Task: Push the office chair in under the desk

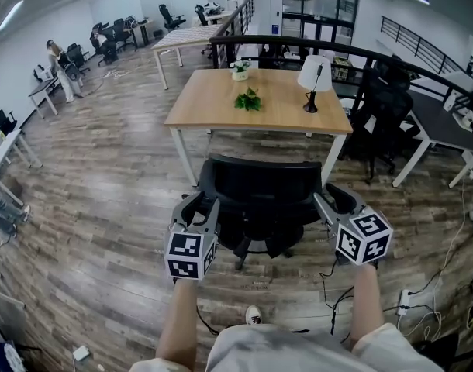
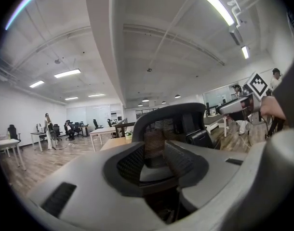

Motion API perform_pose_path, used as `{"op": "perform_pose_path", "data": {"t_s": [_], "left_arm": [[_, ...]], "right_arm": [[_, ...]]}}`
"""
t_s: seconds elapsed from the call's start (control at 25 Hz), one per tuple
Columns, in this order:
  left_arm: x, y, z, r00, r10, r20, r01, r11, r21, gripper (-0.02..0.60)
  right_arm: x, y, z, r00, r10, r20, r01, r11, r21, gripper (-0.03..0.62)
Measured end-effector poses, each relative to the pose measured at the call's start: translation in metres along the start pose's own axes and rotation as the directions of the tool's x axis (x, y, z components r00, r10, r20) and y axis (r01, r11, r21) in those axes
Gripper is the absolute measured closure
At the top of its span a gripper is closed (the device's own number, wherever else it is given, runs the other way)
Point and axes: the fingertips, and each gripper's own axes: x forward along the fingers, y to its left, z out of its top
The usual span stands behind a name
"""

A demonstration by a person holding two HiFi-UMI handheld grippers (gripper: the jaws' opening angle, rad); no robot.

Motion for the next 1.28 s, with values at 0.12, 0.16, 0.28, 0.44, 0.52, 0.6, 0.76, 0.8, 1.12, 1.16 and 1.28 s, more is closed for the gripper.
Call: {"op": "perform_pose_path", "data": {"t_s": [0.12,0.16,0.28,0.44,0.52,0.6,0.76,0.8,1.12,1.16,1.28], "left_arm": [[0.011,0.007,-0.008,1.000,-0.009,-0.015,0.009,1.000,0.003,0.411],[0.014,0.010,-0.010,1.000,-0.009,-0.018,0.009,1.000,0.002,0.410],[0.023,0.018,-0.012,1.000,-0.007,-0.025,0.006,1.000,-0.009,0.399],[0.037,0.023,-0.016,0.999,-0.020,-0.035,0.019,1.000,-0.012,0.389],[0.045,0.027,-0.018,0.999,-0.027,-0.041,0.026,1.000,-0.014,0.380],[0.054,0.031,-0.021,0.998,-0.029,-0.048,0.028,0.999,-0.020,0.379],[0.074,0.037,-0.025,0.997,-0.035,-0.063,0.033,0.999,-0.025,0.364],[0.079,0.038,-0.026,0.997,-0.035,-0.067,0.034,0.999,-0.027,0.360],[0.102,0.050,-0.034,0.997,-0.045,-0.064,0.043,0.998,-0.043,0.360],[0.104,0.050,-0.035,0.996,-0.054,-0.066,0.052,0.998,-0.042,0.354],[0.111,0.049,-0.037,0.994,-0.086,-0.072,0.083,0.995,-0.048,0.347]], "right_arm": [[0.010,-0.006,-0.004,1.000,-0.018,-0.002,0.018,1.000,0.008,0.411],[0.013,-0.008,-0.004,1.000,-0.024,-0.002,0.024,1.000,0.013,0.408],[0.021,-0.013,-0.005,0.999,-0.034,-0.004,0.034,0.999,0.027,0.390],[0.031,-0.021,-0.009,0.999,-0.048,-0.014,0.048,0.998,0.037,0.379],[0.038,-0.026,-0.012,0.999,-0.050,-0.018,0.051,0.998,0.043,0.375],[0.046,-0.030,-0.016,0.999,-0.046,-0.027,0.047,0.998,0.046,0.368],[0.062,-0.043,-0.019,0.999,-0.029,-0.025,0.030,0.997,0.069,0.349],[0.067,-0.045,-0.019,0.999,-0.023,-0.023,0.024,0.997,0.072,0.345],[0.086,-0.054,-0.021,0.999,0.031,-0.016,-0.029,0.996,0.083,0.304],[0.087,-0.054,-0.021,0.999,0.041,-0.015,-0.040,0.996,0.084,0.296],[0.092,-0.055,-0.021,0.996,0.083,-0.011,-0.082,0.991,0.102,0.292]]}}
